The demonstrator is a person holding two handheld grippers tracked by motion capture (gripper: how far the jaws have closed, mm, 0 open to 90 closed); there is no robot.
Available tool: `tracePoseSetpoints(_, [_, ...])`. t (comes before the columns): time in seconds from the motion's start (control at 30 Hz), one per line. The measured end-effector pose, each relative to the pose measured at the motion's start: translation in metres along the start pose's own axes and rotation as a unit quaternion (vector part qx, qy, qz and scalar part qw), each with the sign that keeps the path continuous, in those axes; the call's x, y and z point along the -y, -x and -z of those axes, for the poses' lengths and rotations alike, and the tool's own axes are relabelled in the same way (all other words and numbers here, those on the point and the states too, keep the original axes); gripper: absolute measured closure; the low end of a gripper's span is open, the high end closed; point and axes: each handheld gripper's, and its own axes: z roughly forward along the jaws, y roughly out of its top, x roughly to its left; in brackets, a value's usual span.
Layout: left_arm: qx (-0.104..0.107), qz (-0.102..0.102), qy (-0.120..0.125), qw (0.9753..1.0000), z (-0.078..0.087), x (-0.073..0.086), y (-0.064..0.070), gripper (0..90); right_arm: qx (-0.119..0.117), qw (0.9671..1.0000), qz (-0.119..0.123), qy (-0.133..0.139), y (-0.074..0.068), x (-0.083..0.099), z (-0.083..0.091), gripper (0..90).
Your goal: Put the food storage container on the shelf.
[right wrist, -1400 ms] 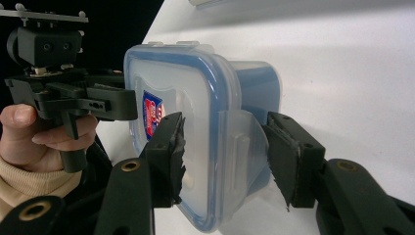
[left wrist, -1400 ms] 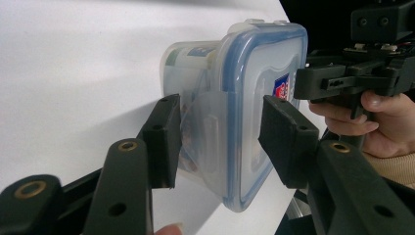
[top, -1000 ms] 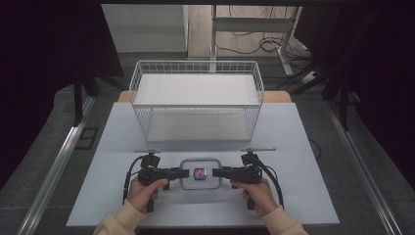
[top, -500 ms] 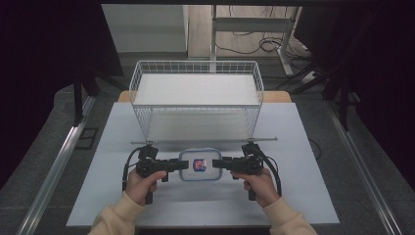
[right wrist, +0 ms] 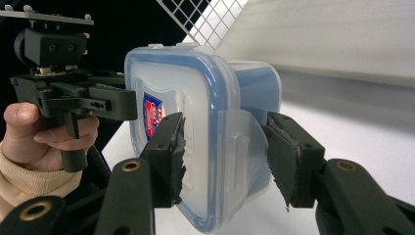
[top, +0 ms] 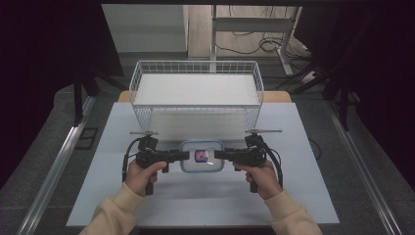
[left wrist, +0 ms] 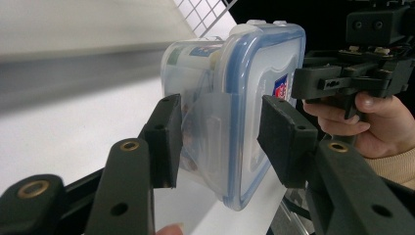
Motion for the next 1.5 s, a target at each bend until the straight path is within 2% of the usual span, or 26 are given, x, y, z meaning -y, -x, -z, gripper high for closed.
tracePoseSetpoints(0.3, [-0.004,-0.025,0.015,0.9996,0.009,-0.02,0.012,52.3,0.004,0.9996,0.024,0.012,-0.013,-0.02,0.008,50.5])
tracePoseSetpoints(0.57, [-0.001,-0.051,0.034,0.9981,0.02,-0.046,0.026,52.3,0.008,0.9982,0.052,0.03,-0.029,-0.047,0.02,50.5])
tracePoseSetpoints(0.77, [-0.003,-0.061,0.04,0.9974,0.025,-0.063,0.031,52.3,0.009,0.9973,0.065,0.032,-0.036,-0.069,0.025,50.5])
tracePoseSetpoints(0.9, [-0.003,-0.066,0.046,0.9967,0.028,-0.072,0.034,52.2,0.008,0.9966,0.073,0.038,-0.038,-0.077,0.027,50.5])
tracePoseSetpoints(1.03, [-0.004,-0.079,0.049,0.9957,0.029,-0.083,0.035,52.2,0.009,0.9961,0.077,0.041,-0.04,-0.087,0.028,50.5])
tracePoseSetpoints(1.23, [0.003,-0.074,0.047,0.9962,0.029,-0.101,0.03,52.2,0.016,0.9957,0.08,0.044,-0.041,-0.104,0.027,50.6])
tracePoseSetpoints(1.4, [0.0,-0.075,0.045,0.9962,0.027,-0.115,0.026,51.6,0.022,0.9955,0.083,0.04,-0.04,-0.119,0.025,50.7])
tracePoseSetpoints(1.5, [0.006,-0.072,0.044,0.9964,0.026,-0.12,0.023,51.5,0.026,0.9953,0.083,0.044,-0.04,-0.124,0.025,50.9])
